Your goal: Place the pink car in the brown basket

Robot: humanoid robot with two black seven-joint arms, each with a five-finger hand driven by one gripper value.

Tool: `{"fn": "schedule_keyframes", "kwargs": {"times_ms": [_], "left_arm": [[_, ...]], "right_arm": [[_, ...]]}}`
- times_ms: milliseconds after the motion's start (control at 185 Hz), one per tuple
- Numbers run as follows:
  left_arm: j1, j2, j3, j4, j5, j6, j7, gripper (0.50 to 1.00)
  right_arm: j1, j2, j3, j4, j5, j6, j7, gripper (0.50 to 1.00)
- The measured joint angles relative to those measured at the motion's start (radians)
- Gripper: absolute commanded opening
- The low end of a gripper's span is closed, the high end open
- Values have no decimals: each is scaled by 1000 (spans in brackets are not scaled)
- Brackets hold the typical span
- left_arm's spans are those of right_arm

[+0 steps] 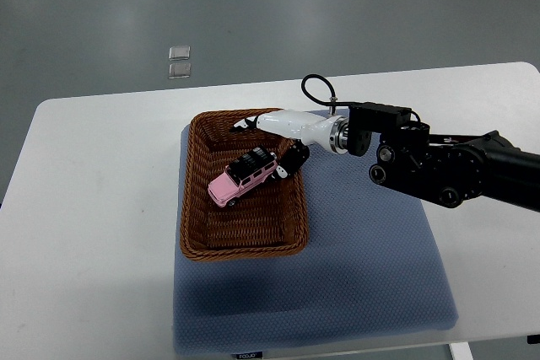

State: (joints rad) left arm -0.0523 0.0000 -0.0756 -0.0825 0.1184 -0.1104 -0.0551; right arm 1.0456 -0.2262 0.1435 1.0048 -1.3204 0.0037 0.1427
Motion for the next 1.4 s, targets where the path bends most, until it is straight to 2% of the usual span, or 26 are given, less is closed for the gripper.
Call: {"fn": "schedule_keyframes", "kwargs": {"times_ms": [286,508,681,951,1021,1399], "left_arm": [[0,0,0,2,0,0,0,1000],[0,0,0,4,-1,0,0,1000],[-1,0,1,5,-2,0,0,1000],[-1,0,1,5,-2,0,0,1000],[-1,0,1,4,-2,0,0,1000],[-1,0,0,5,-2,0,0,1000]], "right_arm": [[-39,-80,213,0,242,-24,-6,897],[-205,-113,485,-16,479,-29,-37,897],[-318,-109,621,-56,585,-69,-41,897],[-370,-105,652,-130,894,-128,-42,897],[-371,-107,653,-142,941,-129,-41,915],[-378,-104,656,-169,971,-128,-29,917]]}}
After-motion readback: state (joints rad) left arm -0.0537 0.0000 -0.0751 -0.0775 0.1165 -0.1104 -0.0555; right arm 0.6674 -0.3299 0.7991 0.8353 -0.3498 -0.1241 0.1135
